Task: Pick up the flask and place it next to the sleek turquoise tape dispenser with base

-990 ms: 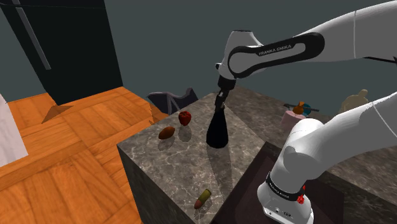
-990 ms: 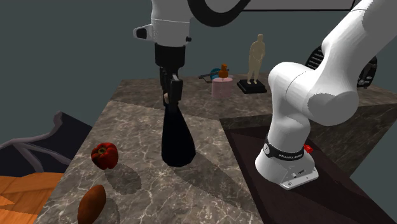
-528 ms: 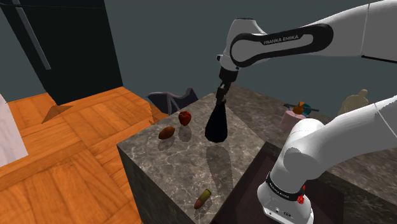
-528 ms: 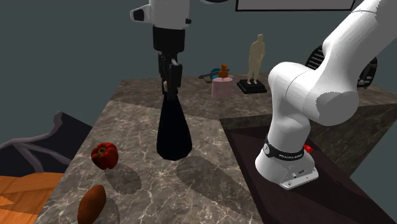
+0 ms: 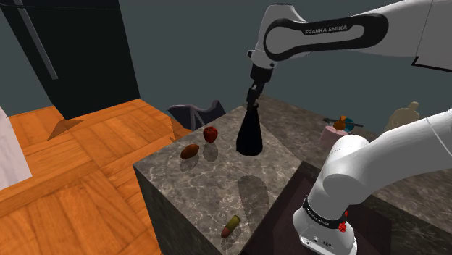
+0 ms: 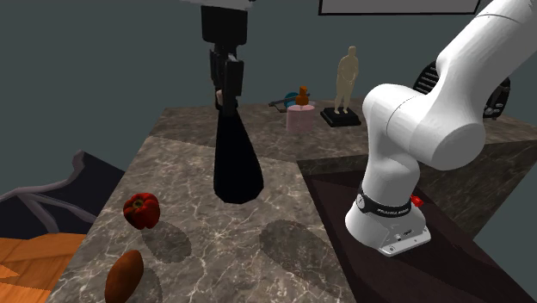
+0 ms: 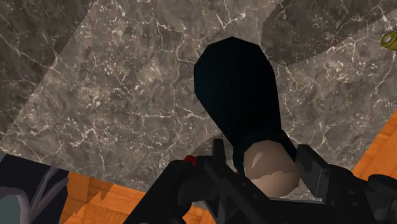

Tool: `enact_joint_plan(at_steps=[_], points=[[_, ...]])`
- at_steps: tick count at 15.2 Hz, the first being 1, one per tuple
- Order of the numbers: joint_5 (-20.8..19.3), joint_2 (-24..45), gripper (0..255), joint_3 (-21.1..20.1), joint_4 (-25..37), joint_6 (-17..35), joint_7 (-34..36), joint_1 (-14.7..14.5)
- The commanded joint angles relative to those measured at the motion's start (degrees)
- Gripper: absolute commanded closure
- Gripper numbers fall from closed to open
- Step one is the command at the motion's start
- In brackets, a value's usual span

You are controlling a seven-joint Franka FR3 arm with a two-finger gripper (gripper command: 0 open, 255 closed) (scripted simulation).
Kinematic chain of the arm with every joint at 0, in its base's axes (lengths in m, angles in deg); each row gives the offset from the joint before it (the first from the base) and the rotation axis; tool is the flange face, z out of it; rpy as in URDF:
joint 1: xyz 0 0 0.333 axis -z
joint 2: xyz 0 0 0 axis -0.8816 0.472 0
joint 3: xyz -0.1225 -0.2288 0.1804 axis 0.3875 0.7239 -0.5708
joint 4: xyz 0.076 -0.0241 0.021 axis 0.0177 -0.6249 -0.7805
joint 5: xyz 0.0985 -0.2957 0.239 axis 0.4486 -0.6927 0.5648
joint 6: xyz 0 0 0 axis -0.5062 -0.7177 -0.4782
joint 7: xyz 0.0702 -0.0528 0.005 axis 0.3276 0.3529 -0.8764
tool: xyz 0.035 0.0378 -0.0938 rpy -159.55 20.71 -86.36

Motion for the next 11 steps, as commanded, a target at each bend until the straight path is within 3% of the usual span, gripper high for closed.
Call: enact_joint_plan(at_steps=[1,11], points=[[0.1,-0.19,255,-0.17,1.45,-1.54,0.09,-0.06],[0.58,0.47,255,-0.72,9.6,-9.03,0.29,-0.39]])
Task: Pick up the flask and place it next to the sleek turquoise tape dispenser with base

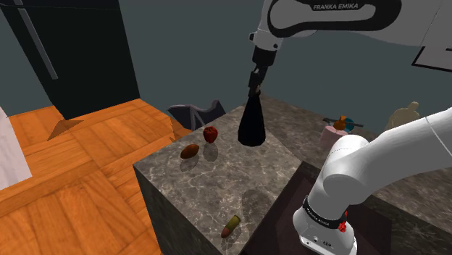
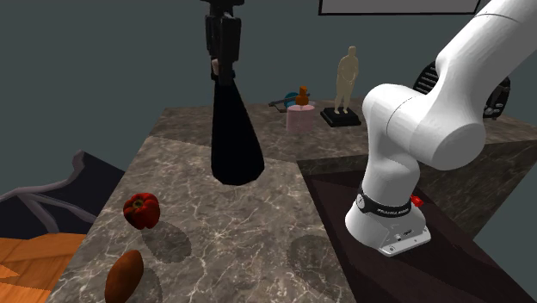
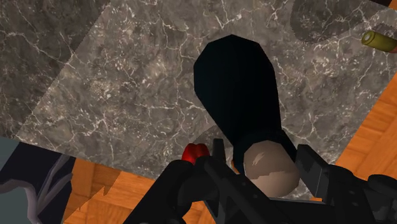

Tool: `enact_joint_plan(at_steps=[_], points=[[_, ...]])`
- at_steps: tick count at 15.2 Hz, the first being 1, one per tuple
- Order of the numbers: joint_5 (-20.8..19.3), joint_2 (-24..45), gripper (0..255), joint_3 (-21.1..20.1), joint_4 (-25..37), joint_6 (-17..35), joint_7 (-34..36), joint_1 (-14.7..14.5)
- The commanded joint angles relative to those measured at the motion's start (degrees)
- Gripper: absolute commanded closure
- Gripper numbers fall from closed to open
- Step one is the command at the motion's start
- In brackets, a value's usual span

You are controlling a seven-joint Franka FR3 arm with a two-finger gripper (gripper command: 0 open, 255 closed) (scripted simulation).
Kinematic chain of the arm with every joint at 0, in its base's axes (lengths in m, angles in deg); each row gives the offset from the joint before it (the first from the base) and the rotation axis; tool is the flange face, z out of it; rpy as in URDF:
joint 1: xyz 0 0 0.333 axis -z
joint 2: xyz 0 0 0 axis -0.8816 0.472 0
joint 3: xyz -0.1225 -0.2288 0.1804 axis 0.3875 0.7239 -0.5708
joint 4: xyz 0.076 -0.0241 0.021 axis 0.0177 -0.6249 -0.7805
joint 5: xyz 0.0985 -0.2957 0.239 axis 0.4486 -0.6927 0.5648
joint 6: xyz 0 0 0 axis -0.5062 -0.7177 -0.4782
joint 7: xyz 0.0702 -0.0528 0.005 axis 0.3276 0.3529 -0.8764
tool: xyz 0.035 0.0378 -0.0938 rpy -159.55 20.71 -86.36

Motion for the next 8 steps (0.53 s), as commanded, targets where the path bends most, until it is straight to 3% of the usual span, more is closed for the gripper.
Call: enact_joint_plan(at_steps=[1,8], points=[[0.08,0.06,255,-0.12,1.74,-1.58,0.04,-0.05],[0.41,1.32,255,-0.39,8.08,-6.66,0.12,-0.31]])
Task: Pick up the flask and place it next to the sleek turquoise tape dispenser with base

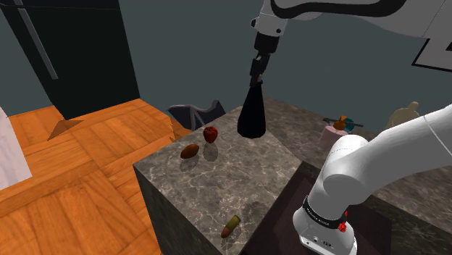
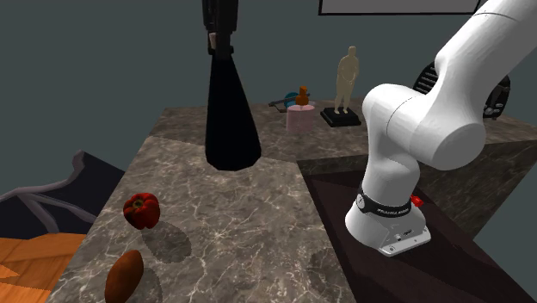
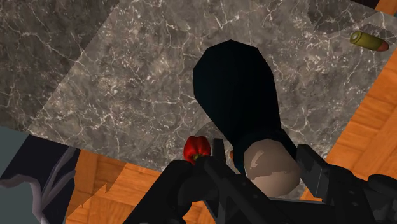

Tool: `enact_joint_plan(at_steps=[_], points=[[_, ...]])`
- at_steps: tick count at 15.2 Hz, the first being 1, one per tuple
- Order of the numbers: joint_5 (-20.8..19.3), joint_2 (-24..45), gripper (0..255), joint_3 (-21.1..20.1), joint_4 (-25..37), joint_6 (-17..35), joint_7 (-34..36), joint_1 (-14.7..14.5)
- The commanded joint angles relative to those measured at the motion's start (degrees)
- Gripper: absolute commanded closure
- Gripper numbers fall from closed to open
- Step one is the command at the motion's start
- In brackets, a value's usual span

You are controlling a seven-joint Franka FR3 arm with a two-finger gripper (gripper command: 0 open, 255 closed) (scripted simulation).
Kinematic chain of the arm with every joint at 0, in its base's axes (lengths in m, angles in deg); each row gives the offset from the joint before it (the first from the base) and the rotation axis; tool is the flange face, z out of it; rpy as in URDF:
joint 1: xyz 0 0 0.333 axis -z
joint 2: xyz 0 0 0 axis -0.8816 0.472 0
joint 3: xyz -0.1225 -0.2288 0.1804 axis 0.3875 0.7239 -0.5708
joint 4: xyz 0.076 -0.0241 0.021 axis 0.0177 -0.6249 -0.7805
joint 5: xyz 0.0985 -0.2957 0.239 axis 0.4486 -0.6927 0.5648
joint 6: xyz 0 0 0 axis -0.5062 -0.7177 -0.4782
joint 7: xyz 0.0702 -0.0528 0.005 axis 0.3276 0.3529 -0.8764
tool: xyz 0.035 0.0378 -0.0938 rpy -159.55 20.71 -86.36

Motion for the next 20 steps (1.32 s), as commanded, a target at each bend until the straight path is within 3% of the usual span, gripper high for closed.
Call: enact_joint_plan(at_steps=[1,20], points=[[0.1,0.31,255,-0.09,1.99,-1.58,0.02,-0.07],[1.06,6.74,255,-0.24,22.37,-15.56,-0.06,-0.84]])
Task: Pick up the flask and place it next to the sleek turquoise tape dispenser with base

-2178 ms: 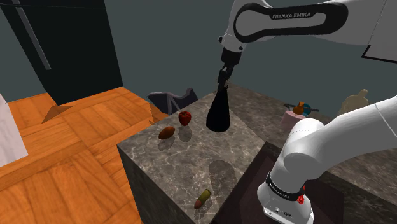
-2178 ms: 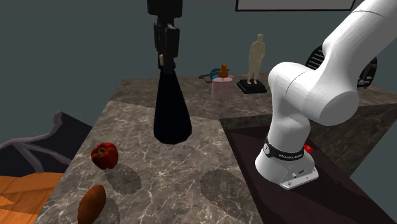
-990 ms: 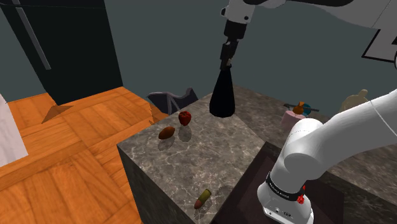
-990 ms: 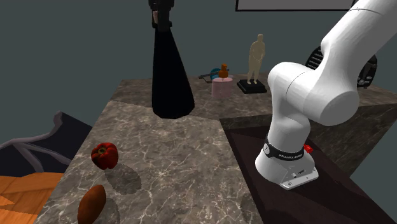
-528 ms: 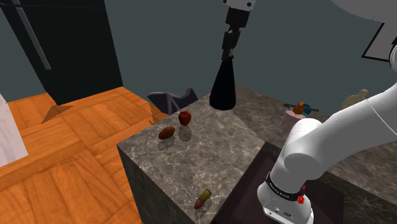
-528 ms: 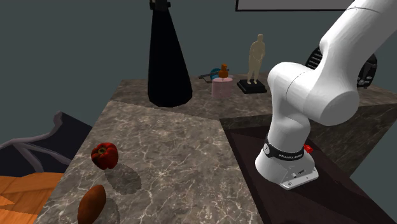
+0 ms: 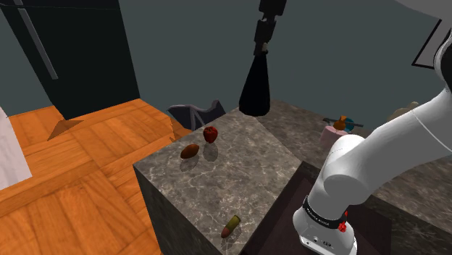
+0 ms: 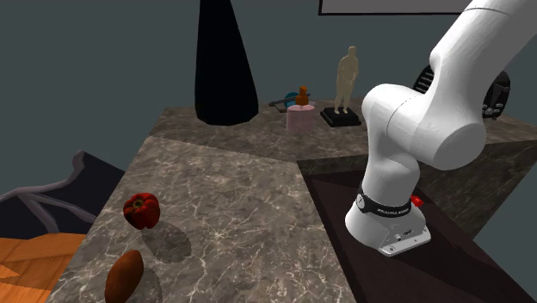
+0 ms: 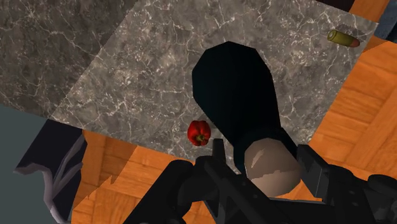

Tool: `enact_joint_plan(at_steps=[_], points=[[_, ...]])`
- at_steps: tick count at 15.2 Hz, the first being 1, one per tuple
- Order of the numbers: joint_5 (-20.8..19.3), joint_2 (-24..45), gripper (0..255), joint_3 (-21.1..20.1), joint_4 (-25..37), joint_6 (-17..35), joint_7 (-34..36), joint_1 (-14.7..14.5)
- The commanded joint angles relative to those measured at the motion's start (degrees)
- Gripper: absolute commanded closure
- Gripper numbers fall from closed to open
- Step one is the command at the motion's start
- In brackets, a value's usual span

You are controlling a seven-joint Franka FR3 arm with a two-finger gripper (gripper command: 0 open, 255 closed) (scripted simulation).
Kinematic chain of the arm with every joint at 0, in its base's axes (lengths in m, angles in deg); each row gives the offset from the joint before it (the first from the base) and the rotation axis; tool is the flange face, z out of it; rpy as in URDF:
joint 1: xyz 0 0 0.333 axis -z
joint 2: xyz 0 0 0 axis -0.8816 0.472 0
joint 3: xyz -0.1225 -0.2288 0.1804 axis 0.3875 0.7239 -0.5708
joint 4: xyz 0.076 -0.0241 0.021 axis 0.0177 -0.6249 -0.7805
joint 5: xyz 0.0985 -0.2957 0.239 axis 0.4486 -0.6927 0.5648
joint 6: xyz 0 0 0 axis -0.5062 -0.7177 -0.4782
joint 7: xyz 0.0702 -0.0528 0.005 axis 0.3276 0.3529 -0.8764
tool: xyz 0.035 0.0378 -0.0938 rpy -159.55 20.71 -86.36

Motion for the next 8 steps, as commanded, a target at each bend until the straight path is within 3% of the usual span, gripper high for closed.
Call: enact_joint_plan(at_steps=[1,8], points=[[0.1,0.63,255,-0.02,2.36,-1.63,0.01,-0.07],[-2.74,-1.74,255,6.31,-0.9,-0.5,-8.06,1.97]])
